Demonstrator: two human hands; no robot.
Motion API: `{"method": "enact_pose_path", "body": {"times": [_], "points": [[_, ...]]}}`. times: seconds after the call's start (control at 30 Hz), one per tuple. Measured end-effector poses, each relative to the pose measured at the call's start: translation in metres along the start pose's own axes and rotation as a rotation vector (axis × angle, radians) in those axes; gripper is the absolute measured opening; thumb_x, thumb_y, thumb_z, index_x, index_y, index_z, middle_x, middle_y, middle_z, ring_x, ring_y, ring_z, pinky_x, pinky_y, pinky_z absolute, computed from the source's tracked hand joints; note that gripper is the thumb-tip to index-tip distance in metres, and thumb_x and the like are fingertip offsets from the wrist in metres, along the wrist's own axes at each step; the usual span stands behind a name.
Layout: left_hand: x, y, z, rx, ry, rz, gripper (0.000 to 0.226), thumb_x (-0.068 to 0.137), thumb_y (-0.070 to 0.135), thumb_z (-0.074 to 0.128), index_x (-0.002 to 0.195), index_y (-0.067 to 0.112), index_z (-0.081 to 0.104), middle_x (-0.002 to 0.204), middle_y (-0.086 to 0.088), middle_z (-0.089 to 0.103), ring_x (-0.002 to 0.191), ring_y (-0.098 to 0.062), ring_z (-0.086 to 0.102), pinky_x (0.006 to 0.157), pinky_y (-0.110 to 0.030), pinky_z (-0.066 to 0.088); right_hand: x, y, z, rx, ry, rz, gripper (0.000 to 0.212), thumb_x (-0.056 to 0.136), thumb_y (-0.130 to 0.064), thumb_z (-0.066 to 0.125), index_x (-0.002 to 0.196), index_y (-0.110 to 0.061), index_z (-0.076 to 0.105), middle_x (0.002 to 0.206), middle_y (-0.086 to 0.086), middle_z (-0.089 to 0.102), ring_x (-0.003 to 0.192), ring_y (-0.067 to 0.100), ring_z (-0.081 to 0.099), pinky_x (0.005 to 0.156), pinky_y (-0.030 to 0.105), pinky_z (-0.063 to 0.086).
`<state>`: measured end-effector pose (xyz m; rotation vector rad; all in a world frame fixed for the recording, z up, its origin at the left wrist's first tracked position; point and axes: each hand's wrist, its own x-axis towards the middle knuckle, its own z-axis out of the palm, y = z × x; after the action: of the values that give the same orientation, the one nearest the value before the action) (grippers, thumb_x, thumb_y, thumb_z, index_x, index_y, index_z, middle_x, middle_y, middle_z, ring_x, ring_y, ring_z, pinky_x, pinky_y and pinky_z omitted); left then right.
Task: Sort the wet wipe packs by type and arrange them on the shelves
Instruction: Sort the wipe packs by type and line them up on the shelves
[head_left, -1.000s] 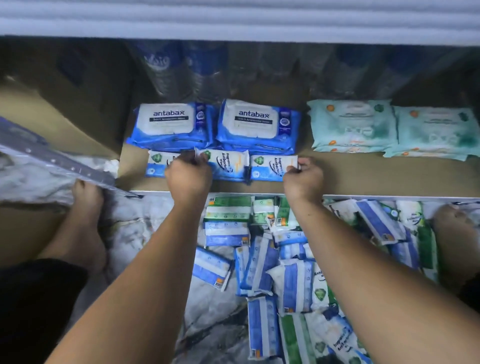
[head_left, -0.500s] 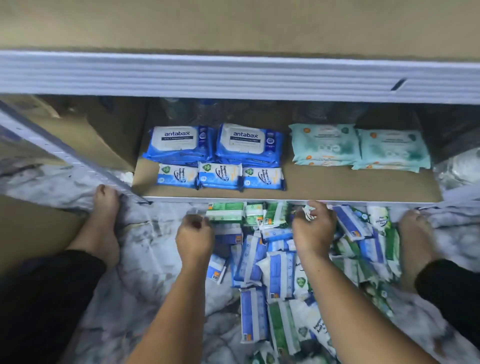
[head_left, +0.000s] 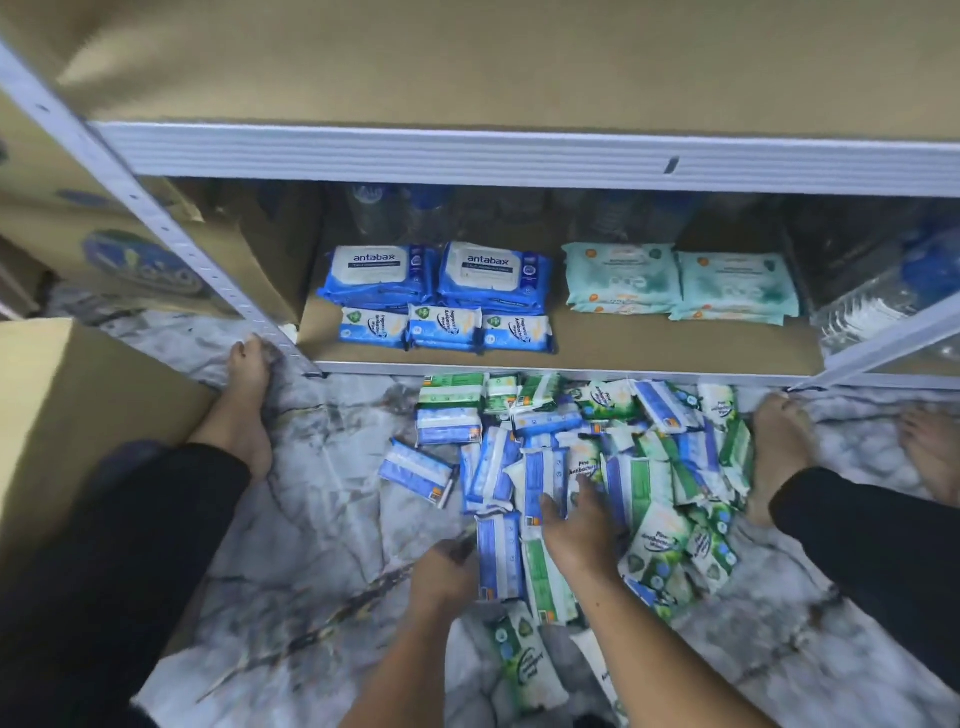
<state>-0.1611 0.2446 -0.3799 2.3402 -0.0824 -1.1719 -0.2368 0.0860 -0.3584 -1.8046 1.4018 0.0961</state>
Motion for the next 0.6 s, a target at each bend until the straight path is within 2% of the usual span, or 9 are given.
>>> {"method": "enact_pose_path", "body": {"times": [0.1,0.17,0.23,0.3,0.37,0.43,0.47,0.53,0.6], "points": [[0.008,0.003,0.010,-0.018,-0.010,-0.033,0.022,0.092,0.032,0.061,0.095,0.014,0.075,0.091,-0.005,0.076,0.093,-0.023,0.071,0.072,-0.027,0.051,0.006,-0.004,0.007,-0.091,0.022,-0.038,0.072,0.093,-0.047,0.065,0.151,-0.012,0.039,0.149,0.017,0.038,0.137,0.038,0.042,0.104,0.046,0.043],[0.013,0.007,0.017,-0.043,-0.008,-0.081,0.027,0.089,0.036,0.067,0.077,0.012,0.069,0.068,0.000,0.069,0.077,-0.019,0.070,0.056,-0.023,0.047,0.009,-0.009,0.009,-0.173,0.056,-0.047,0.077,0.089,-0.053,0.068,0.147,-0.010,0.043,0.142,0.017,0.041,0.128,0.040,0.050,0.096,0.046,0.048],[0.017,0.009,0.026,-0.089,0.000,-0.107,0.029,0.087,0.039,0.072,0.075,0.014,0.067,0.065,0.003,0.066,0.064,-0.010,0.064,0.046,-0.014,0.036,0.014,-0.012,0.012,-0.267,0.088,-0.056,0.081,0.086,-0.056,0.070,0.146,-0.007,0.045,0.141,0.018,0.043,0.124,0.039,0.054,0.093,0.045,0.050],[0.021,0.011,0.032,-0.142,0.005,-0.107,0.023,0.086,0.035,0.076,0.077,0.016,0.066,0.068,0.003,0.066,0.060,-0.005,0.061,0.043,-0.009,0.035,0.018,-0.012,0.014,-0.300,0.112,-0.068,0.078,0.086,-0.054,0.071,0.142,-0.005,0.048,0.138,0.019,0.046,0.117,0.039,0.059,0.087,0.042,0.052],[0.024,0.010,0.035,-0.235,0.006,-0.123,0.013,0.085,0.025,0.076,0.076,0.022,0.067,0.072,0.005,0.069,0.064,-0.005,0.066,0.049,-0.008,0.041,0.022,-0.010,0.017,-0.299,0.142,-0.090,0.074,0.085,-0.051,0.072,0.138,-0.003,0.052,0.133,0.019,0.051,0.110,0.040,0.062,0.082,0.042,0.053],[0.026,0.004,0.037,-0.400,-0.038,-0.159,0.011,0.085,0.014,0.075,0.078,0.023,0.075,0.079,0.001,0.077,0.069,-0.006,0.071,0.068,-0.020,0.055,0.024,-0.006,0.018,-0.299,0.162,-0.117,0.072,0.083,-0.049,0.074,0.134,-0.002,0.055,0.127,0.018,0.056,0.107,0.038,0.063,0.080,0.041,0.054],[0.026,0.003,0.036,-0.463,-0.066,-0.183,0.009,0.085,0.012,0.075,0.081,0.020,0.078,0.082,-0.002,0.078,0.073,-0.012,0.072,0.075,-0.028,0.056,0.025,-0.005,0.018,-0.301,0.167,-0.130,0.072,0.082,-0.048,0.074,0.133,-0.001,0.056,0.125,0.018,0.057,0.106,0.038,0.063,0.080,0.040,0.054],[0.025,-0.001,0.036,-0.503,-0.105,-0.190,0.007,0.086,0.009,0.075,0.084,0.013,0.080,0.082,-0.005,0.078,0.079,-0.024,0.074,0.078,-0.037,0.058,0.027,-0.003,0.018,-0.295,0.167,-0.140,0.071,0.082,-0.048,0.075,0.132,-0.001,0.057,0.123,0.018,0.059,0.105,0.037,0.064,0.080,0.040,0.054],[0.023,-0.001,0.035,-0.525,-0.116,-0.168,0.009,0.086,0.006,0.076,0.083,0.013,0.080,0.084,-0.007,0.078,0.082,-0.026,0.074,0.079,-0.040,0.059,0.028,-0.003,0.018,-0.282,0.164,-0.142,0.071,0.082,-0.048,0.075,0.132,-0.001,0.057,0.123,0.018,0.059,0.107,0.037,0.063,0.081,0.040,0.054]]}}
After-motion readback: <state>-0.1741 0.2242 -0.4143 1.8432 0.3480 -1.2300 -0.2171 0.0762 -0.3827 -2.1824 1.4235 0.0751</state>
